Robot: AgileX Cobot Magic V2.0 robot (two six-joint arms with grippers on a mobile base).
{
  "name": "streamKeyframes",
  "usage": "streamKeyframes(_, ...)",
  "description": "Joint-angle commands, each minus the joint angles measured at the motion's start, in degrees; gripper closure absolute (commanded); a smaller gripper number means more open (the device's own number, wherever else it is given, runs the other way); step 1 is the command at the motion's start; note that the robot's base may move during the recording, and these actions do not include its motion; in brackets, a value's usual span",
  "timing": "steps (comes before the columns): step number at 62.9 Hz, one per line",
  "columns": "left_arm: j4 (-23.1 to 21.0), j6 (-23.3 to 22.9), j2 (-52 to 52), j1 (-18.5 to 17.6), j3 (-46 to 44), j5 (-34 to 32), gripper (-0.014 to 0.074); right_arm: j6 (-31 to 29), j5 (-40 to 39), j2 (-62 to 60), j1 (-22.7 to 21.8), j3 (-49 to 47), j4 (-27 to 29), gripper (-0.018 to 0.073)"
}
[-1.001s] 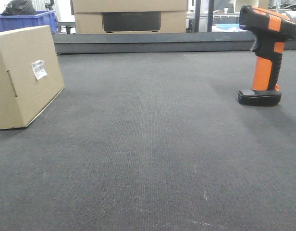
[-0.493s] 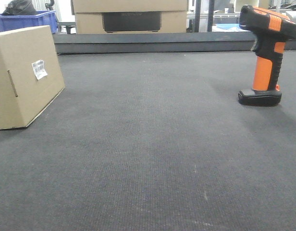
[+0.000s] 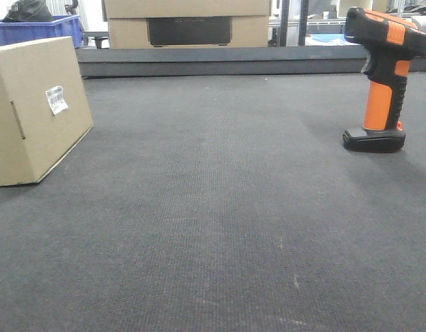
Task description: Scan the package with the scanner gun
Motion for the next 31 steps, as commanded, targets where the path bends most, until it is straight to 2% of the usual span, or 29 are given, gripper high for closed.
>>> streamKeyframes(1, 0.1, 0.1, -0.3, 0.2, 0.2, -0.6, 0.0707, -0.4, -0.8, -0.2, -0.1, 0.2, 0.1, 0.0727)
streamKeyframes(31, 0.1, 0.1, -0.3, 0.2, 0.2, -0.6, 0.0707, -0.4, -0.8, -0.2, -0.1, 0.2, 0.1, 0.0727)
